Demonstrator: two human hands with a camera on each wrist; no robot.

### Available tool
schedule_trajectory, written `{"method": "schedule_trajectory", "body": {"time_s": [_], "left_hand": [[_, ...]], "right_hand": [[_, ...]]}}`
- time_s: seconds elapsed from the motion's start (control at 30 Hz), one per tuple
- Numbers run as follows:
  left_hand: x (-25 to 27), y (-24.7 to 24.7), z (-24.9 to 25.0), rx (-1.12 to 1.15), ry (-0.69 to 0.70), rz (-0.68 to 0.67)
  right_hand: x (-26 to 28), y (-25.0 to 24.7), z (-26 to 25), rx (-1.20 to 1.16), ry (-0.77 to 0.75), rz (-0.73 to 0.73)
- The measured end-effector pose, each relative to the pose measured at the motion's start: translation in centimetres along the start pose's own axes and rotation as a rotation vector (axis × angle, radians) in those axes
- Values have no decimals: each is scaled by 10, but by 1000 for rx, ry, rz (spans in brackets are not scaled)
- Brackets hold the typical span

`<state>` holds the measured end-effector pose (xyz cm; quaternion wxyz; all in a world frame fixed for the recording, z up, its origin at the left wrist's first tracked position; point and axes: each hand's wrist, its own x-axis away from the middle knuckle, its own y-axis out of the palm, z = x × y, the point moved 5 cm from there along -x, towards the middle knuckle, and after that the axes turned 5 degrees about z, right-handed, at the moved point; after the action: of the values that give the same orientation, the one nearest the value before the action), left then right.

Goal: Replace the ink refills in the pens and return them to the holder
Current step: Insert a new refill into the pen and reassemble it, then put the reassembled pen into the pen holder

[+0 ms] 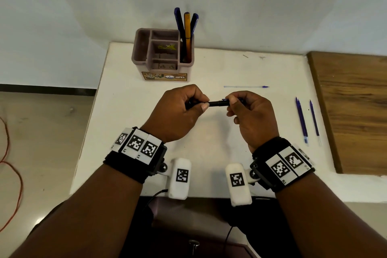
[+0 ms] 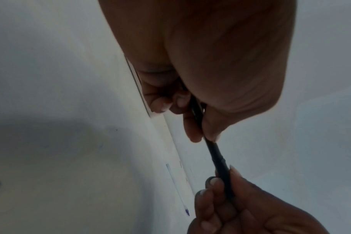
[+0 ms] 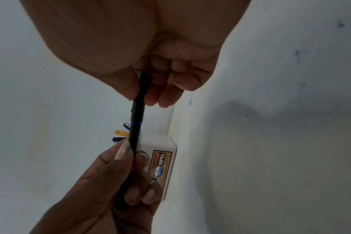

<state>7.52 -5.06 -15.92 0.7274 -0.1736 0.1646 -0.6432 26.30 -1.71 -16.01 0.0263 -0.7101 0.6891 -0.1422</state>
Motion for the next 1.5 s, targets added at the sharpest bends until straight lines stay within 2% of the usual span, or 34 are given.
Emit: {"method": "schedule_trajectory", "body": {"time_s": [0.13,0.23,0.33,0.43,0.57,0.7,0.9,1.07,1.3,1.5], "left_hand": [[0,-16,7,1,28,87],[-2,-45,5,23,0,251],[-7,-81,-7,93,-92,444],[-8,-109,-22,203,-202,574],[-10,-124,-35,340,-277,656],[-13,-126,-39,415,-295,654],[-17,-124,-41,525,-332,607],[-20,-121,-38,558,-329,541],[-21,-117,-39,566,-325,514],[-24,-109,-36,533,-312,497]], "right_hand": [[4,5,-10,24,-51,95],[6,6,-25,-15,-95,214],[2,15,-56,1,-214,299],[-5,40,-97,47,-353,295],[-23,82,-138,153,-482,240],[-40,122,-160,362,-547,171],[-72,175,-162,632,-599,45],[-97,203,-152,807,-541,-52],[-108,202,-140,814,-446,-98],[-115,149,-154,790,-510,88]]}}
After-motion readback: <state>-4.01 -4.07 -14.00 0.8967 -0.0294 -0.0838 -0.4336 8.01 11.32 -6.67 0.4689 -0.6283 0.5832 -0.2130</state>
